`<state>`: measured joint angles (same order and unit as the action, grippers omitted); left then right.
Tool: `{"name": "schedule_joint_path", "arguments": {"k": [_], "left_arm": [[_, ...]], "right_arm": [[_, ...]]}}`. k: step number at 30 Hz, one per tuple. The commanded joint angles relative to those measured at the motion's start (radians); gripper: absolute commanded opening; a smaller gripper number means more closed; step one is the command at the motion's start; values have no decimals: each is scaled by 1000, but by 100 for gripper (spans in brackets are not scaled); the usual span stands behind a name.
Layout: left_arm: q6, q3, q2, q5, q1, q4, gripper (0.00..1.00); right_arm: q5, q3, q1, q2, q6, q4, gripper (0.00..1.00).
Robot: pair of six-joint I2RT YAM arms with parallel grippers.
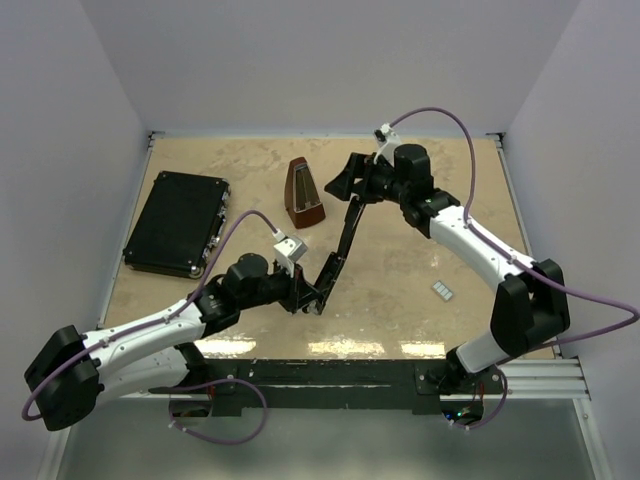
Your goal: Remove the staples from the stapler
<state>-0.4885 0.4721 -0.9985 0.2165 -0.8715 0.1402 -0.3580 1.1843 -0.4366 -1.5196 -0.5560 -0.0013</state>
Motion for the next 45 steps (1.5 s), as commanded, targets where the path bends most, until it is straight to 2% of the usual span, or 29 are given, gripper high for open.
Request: {"name": "schedule_joint_path", "arguments": {"k": [1, 6, 10, 14, 19, 25, 30, 33, 37, 42, 45], "left_arm": [[22, 7, 41, 44, 2, 213, 0], [-33, 0, 47, 20, 19, 210, 0], [-81, 23, 8, 81, 58, 194, 0], [-111, 37, -14, 95, 63, 199, 0], [-157, 45, -19, 87, 65, 217, 0], [-232, 62, -19, 86, 68, 246, 0], [-297, 51, -11, 90, 68, 306, 0], [-298, 54, -15, 77, 68, 309, 0], [-292, 68, -22, 84, 69, 291, 0], [-294, 74, -17, 78, 68, 289, 0], [-295, 71, -12, 69, 68, 289, 0]], "right_arm": [[-7, 86, 2, -36, 33, -92, 91], [7, 98, 2, 7, 19, -135, 91], [94, 100, 2, 93, -12, -154, 98], [155, 138, 2, 154, -9, -212, 99], [102, 89, 1, 255, 14, -226, 97], [7, -161, -1, 401, -53, -143, 89], [-50, -293, -50, 447, -150, -16, 75], [-10, -295, -134, 415, -163, -3, 73], [39, -284, -171, 391, -163, -14, 73], [62, -319, -177, 389, -208, 43, 63], [79, -325, -188, 377, -205, 21, 59]]}}
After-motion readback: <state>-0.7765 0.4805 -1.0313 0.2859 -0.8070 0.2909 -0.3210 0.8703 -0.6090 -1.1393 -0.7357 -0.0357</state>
